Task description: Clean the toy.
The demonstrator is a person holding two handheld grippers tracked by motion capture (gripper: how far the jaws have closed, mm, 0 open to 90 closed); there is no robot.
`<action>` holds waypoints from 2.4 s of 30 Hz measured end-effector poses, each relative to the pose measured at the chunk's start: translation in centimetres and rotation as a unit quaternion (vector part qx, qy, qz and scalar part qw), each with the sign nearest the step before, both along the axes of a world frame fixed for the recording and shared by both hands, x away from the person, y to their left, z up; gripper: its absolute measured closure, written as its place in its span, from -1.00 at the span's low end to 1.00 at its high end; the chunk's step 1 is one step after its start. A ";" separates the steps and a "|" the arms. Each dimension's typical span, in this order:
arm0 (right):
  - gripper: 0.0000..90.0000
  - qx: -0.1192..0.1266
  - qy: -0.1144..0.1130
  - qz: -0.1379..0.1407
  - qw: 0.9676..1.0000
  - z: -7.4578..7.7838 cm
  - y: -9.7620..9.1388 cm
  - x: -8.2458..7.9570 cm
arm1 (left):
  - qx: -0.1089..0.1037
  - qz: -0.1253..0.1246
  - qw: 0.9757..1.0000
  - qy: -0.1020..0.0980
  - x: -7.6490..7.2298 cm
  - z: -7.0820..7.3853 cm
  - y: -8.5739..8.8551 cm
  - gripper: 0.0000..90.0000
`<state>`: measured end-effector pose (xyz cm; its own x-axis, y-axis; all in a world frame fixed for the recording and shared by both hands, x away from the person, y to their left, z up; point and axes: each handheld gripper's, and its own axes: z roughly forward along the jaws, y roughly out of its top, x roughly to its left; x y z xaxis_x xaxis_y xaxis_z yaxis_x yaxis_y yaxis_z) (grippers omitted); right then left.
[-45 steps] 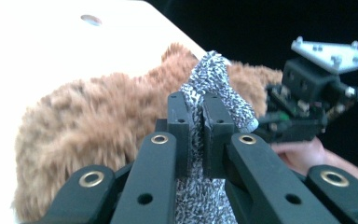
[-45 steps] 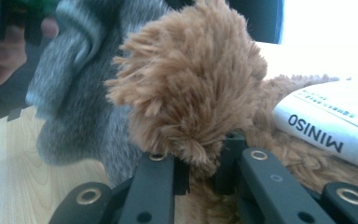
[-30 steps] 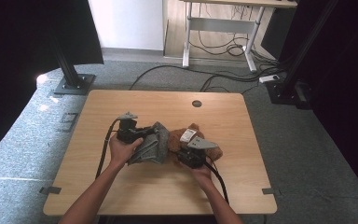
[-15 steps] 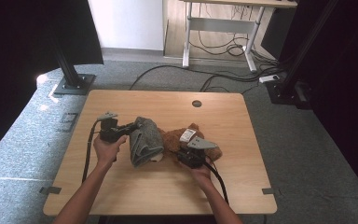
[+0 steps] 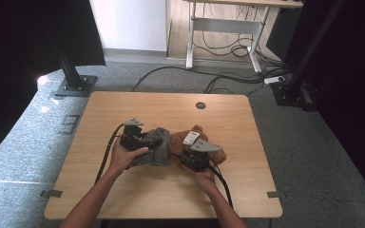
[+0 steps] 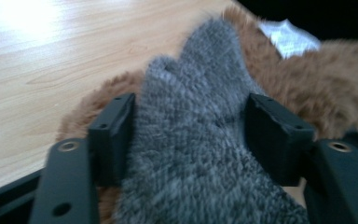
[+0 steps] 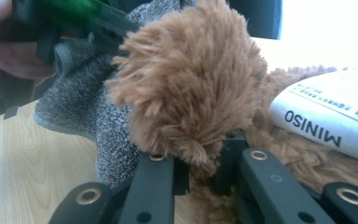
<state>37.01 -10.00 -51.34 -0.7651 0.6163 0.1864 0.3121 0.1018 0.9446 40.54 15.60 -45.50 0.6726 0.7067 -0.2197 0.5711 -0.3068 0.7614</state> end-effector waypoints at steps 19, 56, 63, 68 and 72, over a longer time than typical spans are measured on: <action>0.77 0.001 0.003 -0.007 1.000 0.1 0.0 0.1 | -0.092 -0.001 0.991 -0.093 -2.1 4.4 1.1 0.69; 0.62 -0.020 -0.005 0.005 1.000 0.5 -1.0 -2.0 | -0.045 0.023 0.999 -0.005 -0.1 -1.3 0.4 0.69; 0.26 -0.022 -0.025 -0.010 0.999 2.2 -2.8 -4.0 | -0.045 0.033 0.998 -0.008 -0.2 -1.4 0.7 0.69; 0.15 -0.011 -0.055 -0.067 0.996 4.4 -6.5 -5.0 | -0.046 0.034 0.998 -0.007 -0.1 -1.4 0.7 0.69; 0.06 -0.023 -0.044 -0.089 0.995 5.2 -8.6 -4.4 | -0.046 0.035 0.998 -0.005 0.0 -1.3 0.6 0.69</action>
<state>32.61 -18.61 -46.11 -0.6556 0.7494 0.0922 0.2462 0.0968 0.9644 40.57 16.25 -46.84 0.6252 0.7290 -0.2786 0.5807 -0.1960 0.7902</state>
